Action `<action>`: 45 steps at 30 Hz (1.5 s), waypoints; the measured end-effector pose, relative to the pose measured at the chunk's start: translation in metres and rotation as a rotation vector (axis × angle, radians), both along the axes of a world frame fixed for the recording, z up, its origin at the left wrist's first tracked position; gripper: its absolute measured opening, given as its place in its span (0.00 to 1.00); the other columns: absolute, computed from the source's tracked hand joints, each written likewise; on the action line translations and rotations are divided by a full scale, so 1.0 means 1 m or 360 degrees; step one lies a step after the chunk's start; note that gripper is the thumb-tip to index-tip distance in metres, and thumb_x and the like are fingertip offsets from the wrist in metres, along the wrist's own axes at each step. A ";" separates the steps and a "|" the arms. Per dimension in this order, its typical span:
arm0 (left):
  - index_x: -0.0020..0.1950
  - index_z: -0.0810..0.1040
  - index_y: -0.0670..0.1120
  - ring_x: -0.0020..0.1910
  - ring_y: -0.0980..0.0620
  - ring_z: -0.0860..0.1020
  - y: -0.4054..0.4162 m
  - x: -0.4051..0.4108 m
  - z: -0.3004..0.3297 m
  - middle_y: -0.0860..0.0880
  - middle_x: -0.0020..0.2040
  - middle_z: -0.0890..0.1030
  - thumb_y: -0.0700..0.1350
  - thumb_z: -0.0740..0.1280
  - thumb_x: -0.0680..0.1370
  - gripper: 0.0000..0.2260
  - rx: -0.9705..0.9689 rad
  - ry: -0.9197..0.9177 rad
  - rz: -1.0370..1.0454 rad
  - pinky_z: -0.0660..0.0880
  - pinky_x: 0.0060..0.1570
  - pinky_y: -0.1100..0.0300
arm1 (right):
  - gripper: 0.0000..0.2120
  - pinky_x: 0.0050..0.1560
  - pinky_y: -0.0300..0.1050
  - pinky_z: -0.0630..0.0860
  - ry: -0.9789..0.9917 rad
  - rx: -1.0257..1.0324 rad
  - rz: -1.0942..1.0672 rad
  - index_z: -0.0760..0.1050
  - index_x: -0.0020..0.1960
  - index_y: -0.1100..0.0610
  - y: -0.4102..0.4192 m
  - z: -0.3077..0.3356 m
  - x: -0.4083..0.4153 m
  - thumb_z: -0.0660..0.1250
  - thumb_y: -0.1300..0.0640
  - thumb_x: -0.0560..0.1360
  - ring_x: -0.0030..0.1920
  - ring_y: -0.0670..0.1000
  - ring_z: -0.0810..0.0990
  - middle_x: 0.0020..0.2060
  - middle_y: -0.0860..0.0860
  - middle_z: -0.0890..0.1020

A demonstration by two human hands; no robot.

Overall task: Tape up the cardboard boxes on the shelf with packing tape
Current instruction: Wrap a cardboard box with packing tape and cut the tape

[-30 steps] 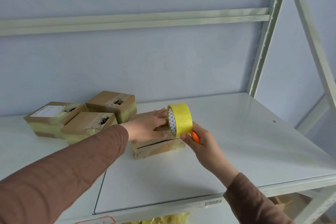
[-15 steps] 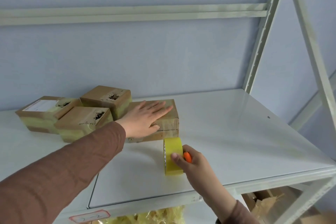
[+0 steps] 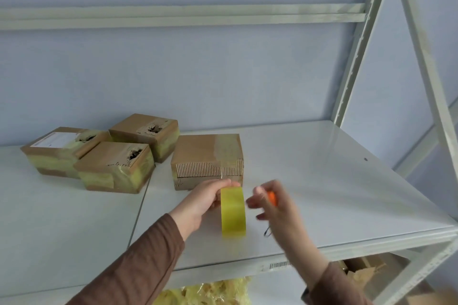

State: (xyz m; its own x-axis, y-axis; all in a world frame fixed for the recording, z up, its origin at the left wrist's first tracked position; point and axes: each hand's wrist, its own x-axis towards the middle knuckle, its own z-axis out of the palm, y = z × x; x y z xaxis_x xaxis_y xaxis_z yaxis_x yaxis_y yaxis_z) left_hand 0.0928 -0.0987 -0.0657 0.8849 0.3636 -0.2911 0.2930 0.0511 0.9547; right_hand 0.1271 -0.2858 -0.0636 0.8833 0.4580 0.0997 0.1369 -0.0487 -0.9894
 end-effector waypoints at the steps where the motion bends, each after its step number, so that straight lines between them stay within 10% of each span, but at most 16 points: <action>1: 0.58 0.87 0.45 0.50 0.50 0.82 0.001 0.000 0.001 0.45 0.54 0.87 0.52 0.69 0.79 0.15 -0.0011 0.0016 -0.0017 0.72 0.54 0.56 | 0.07 0.29 0.42 0.73 0.0070 0.0079 -0.0094 0.69 0.50 0.53 -0.001 0.005 0.015 0.67 0.54 0.82 0.31 0.48 0.79 0.36 0.51 0.82; 7: 0.64 0.83 0.41 0.62 0.40 0.82 0.003 0.003 0.002 0.39 0.60 0.84 0.48 0.70 0.79 0.17 -0.0166 0.0093 0.0062 0.77 0.54 0.57 | 0.12 0.36 0.47 0.68 -0.0028 -0.0599 0.0175 0.67 0.50 0.52 0.013 0.039 0.073 0.68 0.53 0.71 0.37 0.51 0.71 0.40 0.51 0.74; 13: 0.66 0.81 0.40 0.56 0.44 0.82 0.002 0.002 0.011 0.39 0.61 0.84 0.49 0.69 0.80 0.18 -0.0181 0.0122 0.0002 0.78 0.46 0.59 | 0.04 0.45 0.49 0.78 -0.0642 -0.0792 0.0236 0.78 0.53 0.48 0.020 0.055 0.079 0.66 0.50 0.80 0.38 0.49 0.81 0.38 0.48 0.82; 19: 0.59 0.84 0.40 0.56 0.43 0.80 0.002 0.000 0.008 0.37 0.62 0.83 0.47 0.62 0.84 0.14 -0.0158 0.0133 -0.0046 0.75 0.54 0.53 | 0.09 0.37 0.46 0.71 -0.0498 -0.1005 0.0378 0.65 0.54 0.56 0.019 0.059 0.075 0.64 0.57 0.78 0.39 0.51 0.72 0.45 0.52 0.75; 24: 0.62 0.83 0.39 0.57 0.43 0.81 0.002 -0.002 0.010 0.38 0.61 0.83 0.46 0.62 0.85 0.15 -0.0092 0.0113 -0.0078 0.75 0.54 0.54 | 0.05 0.45 0.49 0.74 -0.0982 -0.0955 0.0349 0.77 0.53 0.53 0.019 0.065 0.069 0.69 0.53 0.79 0.43 0.54 0.78 0.41 0.49 0.81; 35: 0.58 0.84 0.42 0.50 0.48 0.83 0.000 -0.005 0.010 0.40 0.56 0.86 0.47 0.61 0.84 0.14 -0.0147 0.0064 -0.0100 0.78 0.47 0.57 | 0.09 0.34 0.49 0.67 -0.1814 -0.1397 0.0363 0.61 0.55 0.54 0.039 0.044 0.072 0.56 0.49 0.86 0.36 0.60 0.75 0.40 0.53 0.80; 45: 0.54 0.83 0.39 0.49 0.44 0.82 0.005 -0.001 0.012 0.35 0.55 0.85 0.43 0.62 0.84 0.11 -0.0100 0.0002 -0.0072 0.74 0.52 0.54 | 0.08 0.40 0.48 0.67 -0.1583 -0.1744 0.0473 0.65 0.56 0.50 0.020 0.049 0.101 0.61 0.48 0.84 0.46 0.59 0.80 0.41 0.50 0.77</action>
